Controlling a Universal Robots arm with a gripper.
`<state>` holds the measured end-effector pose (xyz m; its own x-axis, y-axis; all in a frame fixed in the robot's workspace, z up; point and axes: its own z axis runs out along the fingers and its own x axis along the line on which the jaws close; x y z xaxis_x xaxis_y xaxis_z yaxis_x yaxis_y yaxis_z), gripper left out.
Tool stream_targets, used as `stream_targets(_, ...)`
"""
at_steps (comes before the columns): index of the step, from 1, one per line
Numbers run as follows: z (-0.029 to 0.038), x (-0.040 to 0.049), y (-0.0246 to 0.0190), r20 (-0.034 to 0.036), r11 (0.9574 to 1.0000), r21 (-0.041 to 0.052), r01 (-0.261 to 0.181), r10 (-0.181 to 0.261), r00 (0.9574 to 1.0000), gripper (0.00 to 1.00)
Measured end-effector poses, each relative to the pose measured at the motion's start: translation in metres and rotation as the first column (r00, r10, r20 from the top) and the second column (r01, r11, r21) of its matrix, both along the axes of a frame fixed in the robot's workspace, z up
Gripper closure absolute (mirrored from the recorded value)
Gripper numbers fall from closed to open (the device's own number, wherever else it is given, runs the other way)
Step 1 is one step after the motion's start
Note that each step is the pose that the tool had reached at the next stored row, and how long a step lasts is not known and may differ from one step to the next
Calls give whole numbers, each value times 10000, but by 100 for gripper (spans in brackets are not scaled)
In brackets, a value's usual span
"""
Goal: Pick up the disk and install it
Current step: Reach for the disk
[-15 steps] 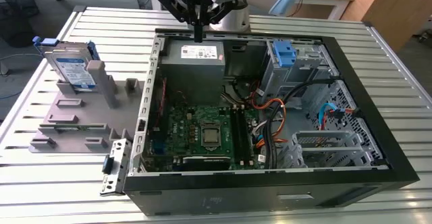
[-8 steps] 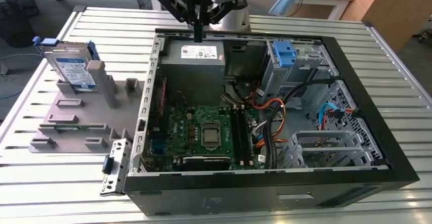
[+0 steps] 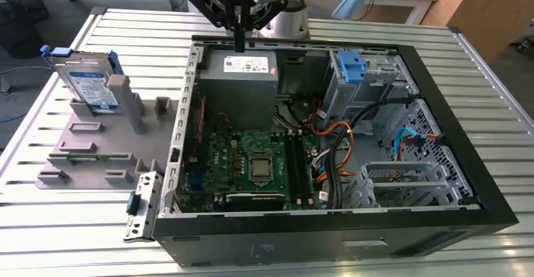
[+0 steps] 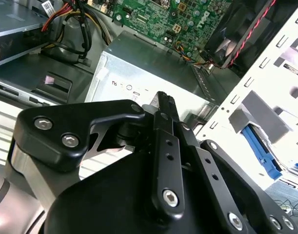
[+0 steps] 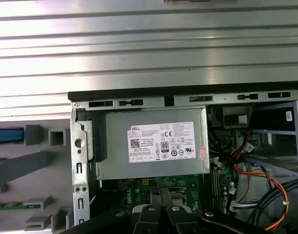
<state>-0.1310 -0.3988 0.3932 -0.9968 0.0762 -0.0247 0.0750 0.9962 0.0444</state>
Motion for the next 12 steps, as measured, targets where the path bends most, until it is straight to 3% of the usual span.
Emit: stream_targets(12, -5, -200, 13, 1, 10000, 0, 1, -1, 10000, 89)
